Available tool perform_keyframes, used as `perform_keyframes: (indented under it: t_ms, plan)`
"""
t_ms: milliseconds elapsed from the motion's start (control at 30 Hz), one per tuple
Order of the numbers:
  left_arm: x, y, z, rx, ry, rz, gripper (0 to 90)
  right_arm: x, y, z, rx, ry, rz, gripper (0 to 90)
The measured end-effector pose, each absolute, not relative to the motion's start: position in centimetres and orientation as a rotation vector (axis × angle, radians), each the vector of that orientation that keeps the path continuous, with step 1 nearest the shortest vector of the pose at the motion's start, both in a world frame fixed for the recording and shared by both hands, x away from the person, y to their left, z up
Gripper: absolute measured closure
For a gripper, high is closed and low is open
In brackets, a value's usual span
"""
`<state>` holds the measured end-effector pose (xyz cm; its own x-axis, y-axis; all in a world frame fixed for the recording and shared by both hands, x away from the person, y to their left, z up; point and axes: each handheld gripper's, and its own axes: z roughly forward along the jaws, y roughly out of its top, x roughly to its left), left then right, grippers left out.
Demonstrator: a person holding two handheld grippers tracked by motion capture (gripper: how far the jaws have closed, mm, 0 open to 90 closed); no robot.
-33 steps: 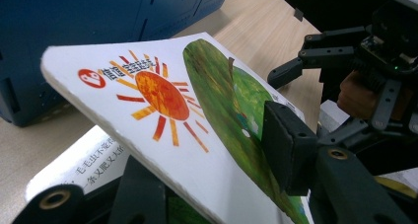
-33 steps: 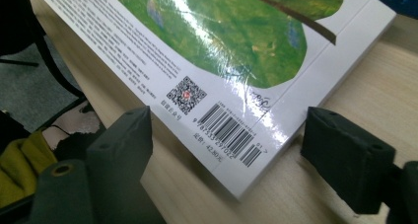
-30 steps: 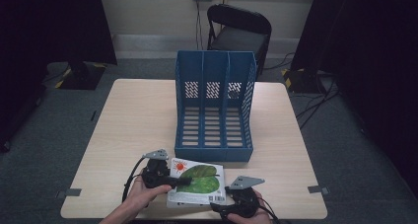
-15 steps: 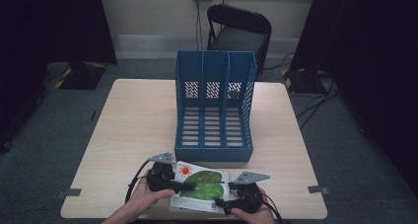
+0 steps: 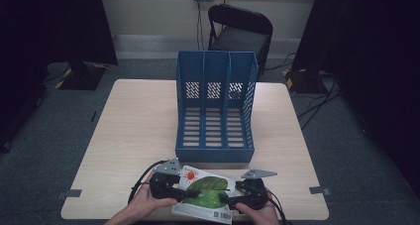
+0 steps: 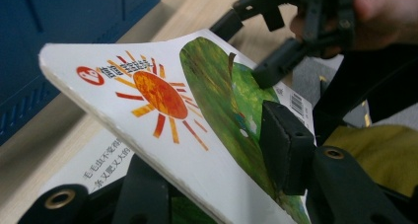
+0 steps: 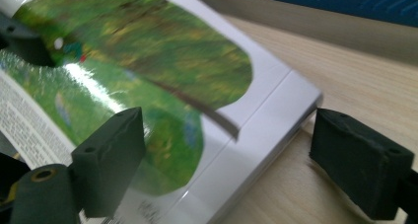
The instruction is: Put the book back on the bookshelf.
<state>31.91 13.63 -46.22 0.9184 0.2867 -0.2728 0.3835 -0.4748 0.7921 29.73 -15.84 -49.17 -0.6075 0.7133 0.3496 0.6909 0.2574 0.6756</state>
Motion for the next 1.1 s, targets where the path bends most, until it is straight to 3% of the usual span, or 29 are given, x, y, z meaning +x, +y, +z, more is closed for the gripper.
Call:
perform_keyframes:
  t_ms: [233,467,1100]
  plan:
    - [31.9,13.4,-46.4,2.118,0.467,-0.131,59.1,30.2,-16.2,-49.5,1.438,2.511,1.374,12.7]
    - [32.2,13.7,-46.5,2.124,0.486,-0.115,60.0,30.2,-16.9,-48.7,1.405,2.465,1.397,25.5]
    - [32.8,14.2,-46.4,2.082,0.569,-0.037,58.6,29.1,-17.2,-46.3,1.261,2.28,1.555,27.8]
